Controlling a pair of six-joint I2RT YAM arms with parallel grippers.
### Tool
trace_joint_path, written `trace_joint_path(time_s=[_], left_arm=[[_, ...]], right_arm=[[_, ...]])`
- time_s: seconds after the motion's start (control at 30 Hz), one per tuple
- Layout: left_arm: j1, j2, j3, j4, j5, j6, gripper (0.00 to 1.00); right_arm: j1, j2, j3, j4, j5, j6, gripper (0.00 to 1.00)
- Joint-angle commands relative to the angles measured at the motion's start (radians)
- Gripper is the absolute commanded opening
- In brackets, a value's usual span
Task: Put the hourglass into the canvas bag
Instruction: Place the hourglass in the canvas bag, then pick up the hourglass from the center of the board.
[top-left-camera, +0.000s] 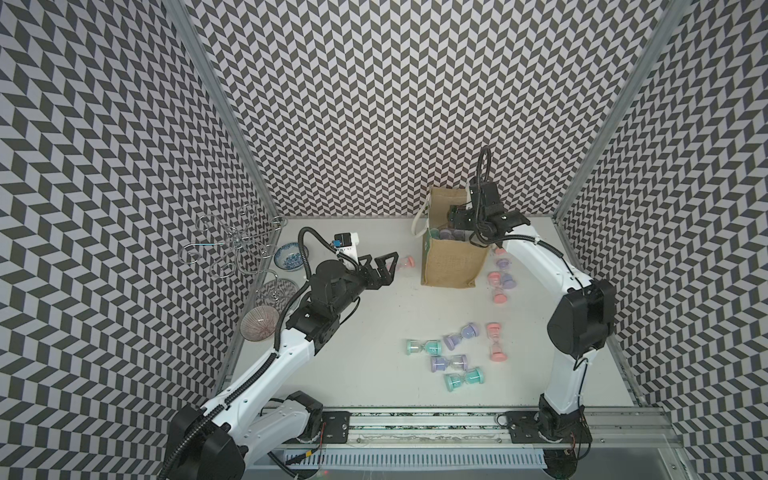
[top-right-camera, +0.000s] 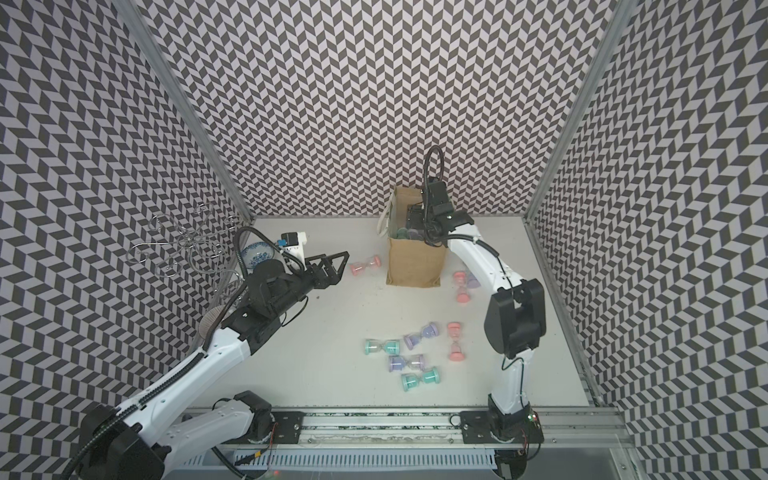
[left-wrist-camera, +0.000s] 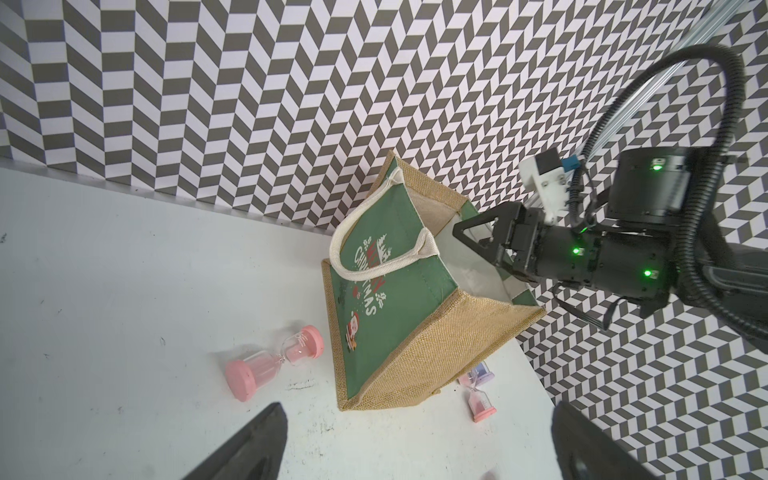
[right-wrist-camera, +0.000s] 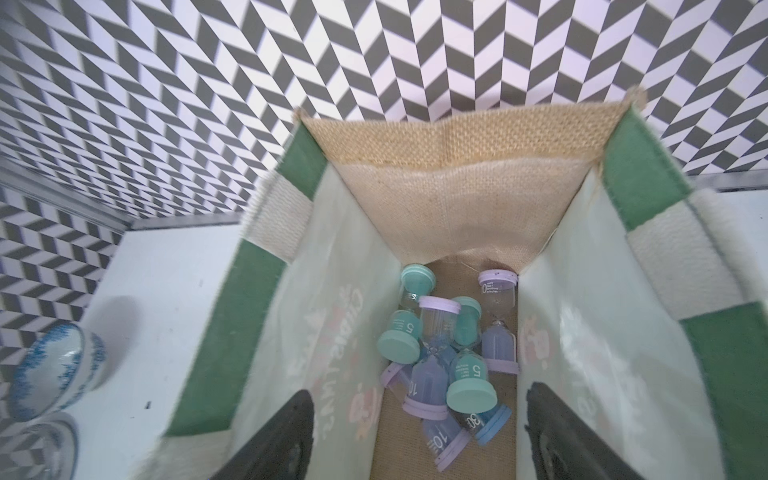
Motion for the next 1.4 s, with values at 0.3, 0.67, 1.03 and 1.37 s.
trace_joint_path(time_s=[0.3, 0.67, 1.03, 1.37], left_arm=[[0.012, -0.148, -0.065, -0.113, -0.031, -0.001, 0.99], [0.014, -0.271, -0.141, -0.191, -0.067, -0.017, 0.99], [0.015, -0.333, -0.188, -0.251, -0.101, -0.046, 0.99], [0.024, -0.347, -0.2, -0.27, -0.112, -0.064, 0.99]], right_arm=[[0.186, -0.23, -0.12, 0.067, 0.115, 0.01, 0.87], [0.413, -0.223, -0.173, 0.073, 0.22, 0.134, 0.91], [0.513, -0.085, -0.192, 0.163, 0.232, 0.276, 0.93], [0.527, 0.083, -0.171, 0.244, 0.244, 0.388, 0.93]])
